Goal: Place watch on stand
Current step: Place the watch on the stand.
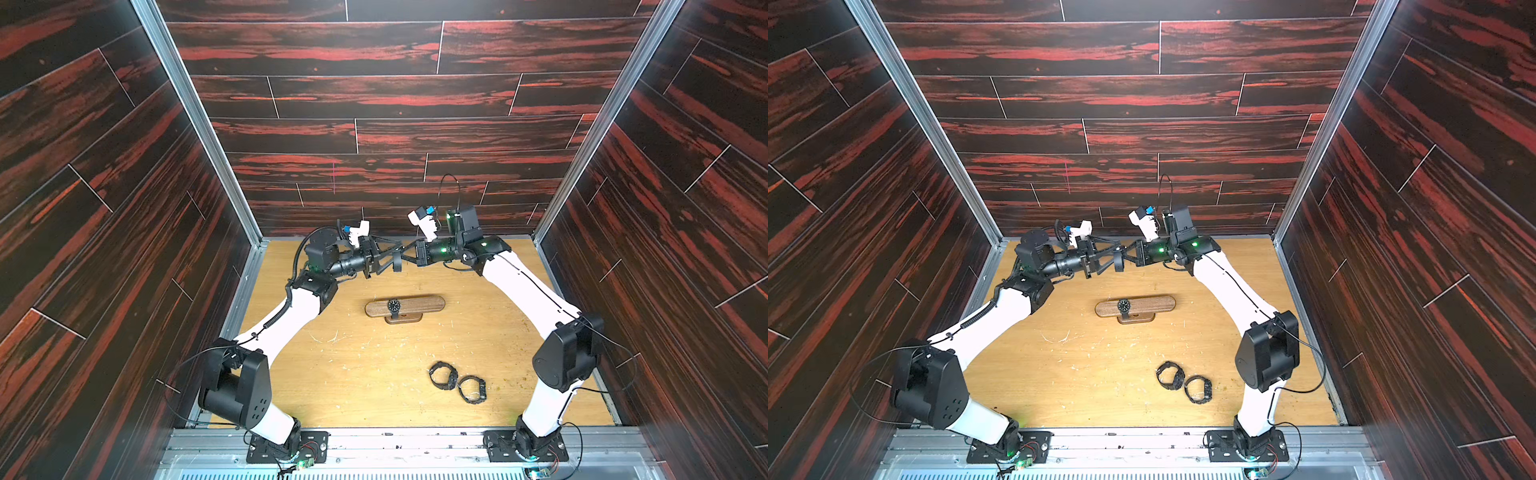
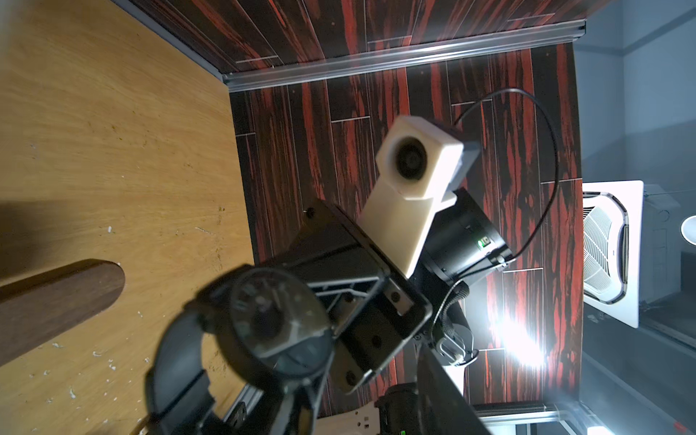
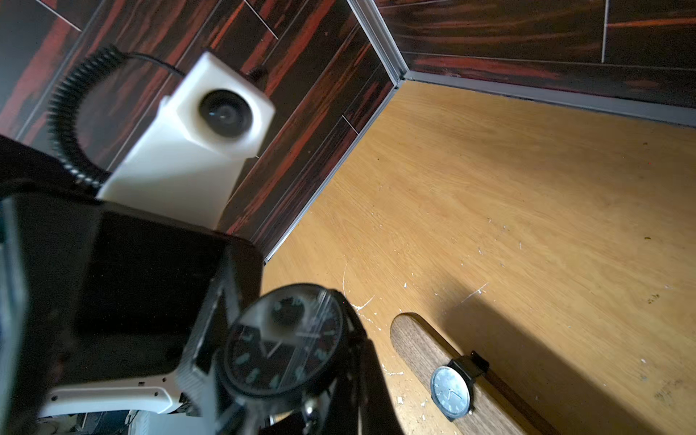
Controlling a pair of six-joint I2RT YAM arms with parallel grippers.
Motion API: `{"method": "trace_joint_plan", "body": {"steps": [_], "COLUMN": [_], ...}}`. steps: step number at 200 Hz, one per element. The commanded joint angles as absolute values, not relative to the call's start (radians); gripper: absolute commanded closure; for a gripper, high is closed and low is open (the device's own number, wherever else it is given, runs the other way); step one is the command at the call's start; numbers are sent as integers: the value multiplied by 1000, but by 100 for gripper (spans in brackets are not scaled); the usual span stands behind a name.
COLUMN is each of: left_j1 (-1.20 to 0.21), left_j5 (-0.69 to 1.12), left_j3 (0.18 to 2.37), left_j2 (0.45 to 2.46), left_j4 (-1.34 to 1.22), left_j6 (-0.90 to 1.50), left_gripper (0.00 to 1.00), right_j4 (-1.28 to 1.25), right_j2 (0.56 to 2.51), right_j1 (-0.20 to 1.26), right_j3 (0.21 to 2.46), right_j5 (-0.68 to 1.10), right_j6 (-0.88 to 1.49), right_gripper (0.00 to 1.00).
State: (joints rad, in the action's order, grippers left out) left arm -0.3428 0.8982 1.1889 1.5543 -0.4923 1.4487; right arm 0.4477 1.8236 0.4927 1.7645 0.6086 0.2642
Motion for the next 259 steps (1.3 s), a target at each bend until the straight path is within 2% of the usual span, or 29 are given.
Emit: {"method": "trace_joint_plan", "body": {"steps": [1, 54, 81, 110, 160, 204, 229, 259], "left_j1": [-348, -348, -348, -348, -348, -349, -348, -348], "left_j5": [922, 925, 920, 919, 918, 916, 913, 912], "left_j3": [1217, 1201, 1202, 1215, 1241, 1245, 1239, 1239], "left_j2": [1567, 1580, 1584, 1590, 1601, 1599, 1601, 1602], "left_j4": [-537, -541, -541, -532, -525, -525, -530, -541], "left_j6": [1446, 1448, 1449, 1442, 1440, 1445, 1445, 1447], "left_gripper": [51, 52, 45, 45, 71, 75, 81, 86], "right_j4": [444, 363, 326, 282, 295, 301, 302, 309], "right_j2": [1822, 1759, 1728, 1683, 1647, 1643, 1644, 1644], "right_j1": [495, 495, 496, 495, 497, 497, 497, 496], "right_j3": [1778, 1717, 1680, 1621, 1574, 1565, 1570, 1575], "right_j5": [612, 629, 644, 662, 640, 627, 623, 610], "right_j6": [253, 259, 251, 245, 227, 221, 217, 221], "right_gripper": [100, 100, 100, 100, 100, 100, 100, 90]}}
